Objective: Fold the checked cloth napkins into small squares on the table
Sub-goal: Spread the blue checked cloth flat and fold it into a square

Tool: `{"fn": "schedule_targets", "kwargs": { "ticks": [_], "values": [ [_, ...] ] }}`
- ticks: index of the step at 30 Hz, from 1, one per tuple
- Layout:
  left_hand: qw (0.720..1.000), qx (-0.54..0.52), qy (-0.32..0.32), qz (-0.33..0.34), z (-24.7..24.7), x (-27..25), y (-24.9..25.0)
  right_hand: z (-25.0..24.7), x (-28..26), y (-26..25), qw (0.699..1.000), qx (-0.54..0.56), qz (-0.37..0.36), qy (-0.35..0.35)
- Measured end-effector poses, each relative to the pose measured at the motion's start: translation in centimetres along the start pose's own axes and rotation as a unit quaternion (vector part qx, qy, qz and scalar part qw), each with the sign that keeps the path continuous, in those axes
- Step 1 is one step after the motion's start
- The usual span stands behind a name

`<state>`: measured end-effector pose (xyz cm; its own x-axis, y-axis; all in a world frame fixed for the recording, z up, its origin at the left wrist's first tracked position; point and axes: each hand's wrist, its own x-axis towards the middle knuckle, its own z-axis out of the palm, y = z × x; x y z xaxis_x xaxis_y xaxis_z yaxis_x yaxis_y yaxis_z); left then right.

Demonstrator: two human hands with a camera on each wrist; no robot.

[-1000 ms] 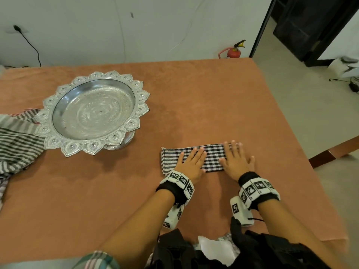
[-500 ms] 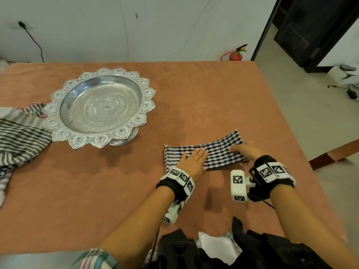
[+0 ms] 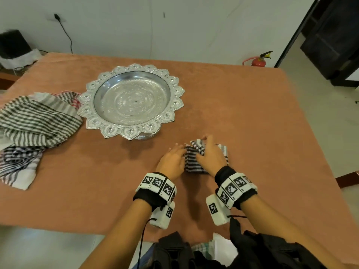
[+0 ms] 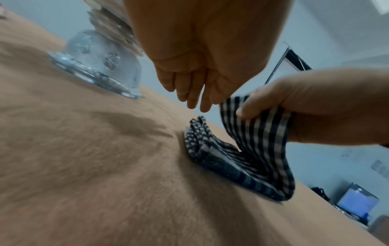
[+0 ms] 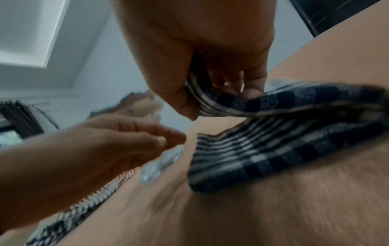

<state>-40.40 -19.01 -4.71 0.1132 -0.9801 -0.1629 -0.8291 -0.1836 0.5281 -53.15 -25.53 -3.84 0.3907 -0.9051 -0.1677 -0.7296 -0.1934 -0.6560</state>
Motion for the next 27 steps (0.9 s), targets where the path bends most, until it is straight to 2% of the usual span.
{"fn": "schedule_targets", "kwargs": {
  "ticks": [4, 8, 11, 17, 22, 24, 27],
  "values": [
    [0.999, -0.018, 0.004, -0.030, 0.1, -0.8, -1.2, 2.4, 0.0, 0.2, 0.997, -0.065, -0.013, -0.039],
    [0.999, -0.027, 0.004, -0.038, 0.2, -1.1, -1.4, 3.2, 0.1, 0.6, 0.998, -0.046, -0.033, -0.040],
    [0.999, -0.026, 0.005, -0.036, 0.3, -0.9, -1.4, 3.4, 0.3, 0.8, 0.999, 0.002, -0.035, -0.029],
    [0.999, -0.027, 0.004, -0.023, 0.4, -0.2, -1.1, 3.6, 0.4, 0.8, 0.993, 0.102, -0.003, 0.052],
    [0.999, -0.030, 0.029, -0.019, 0.4, -0.1, -0.9, 3.5, 0.0, 1.2, 0.982, 0.187, 0.020, 0.008],
    [0.999, -0.026, 0.031, -0.005, 0.5, 0.1, -0.6, 3.0, -0.2, 1.7, 0.973, 0.227, 0.028, 0.042],
    [0.998, 0.059, -0.009, 0.036, 1.4, 0.6, 0.6, 2.2, -0.5, 2.5, 0.974, 0.149, 0.018, 0.168]
  ]
}}
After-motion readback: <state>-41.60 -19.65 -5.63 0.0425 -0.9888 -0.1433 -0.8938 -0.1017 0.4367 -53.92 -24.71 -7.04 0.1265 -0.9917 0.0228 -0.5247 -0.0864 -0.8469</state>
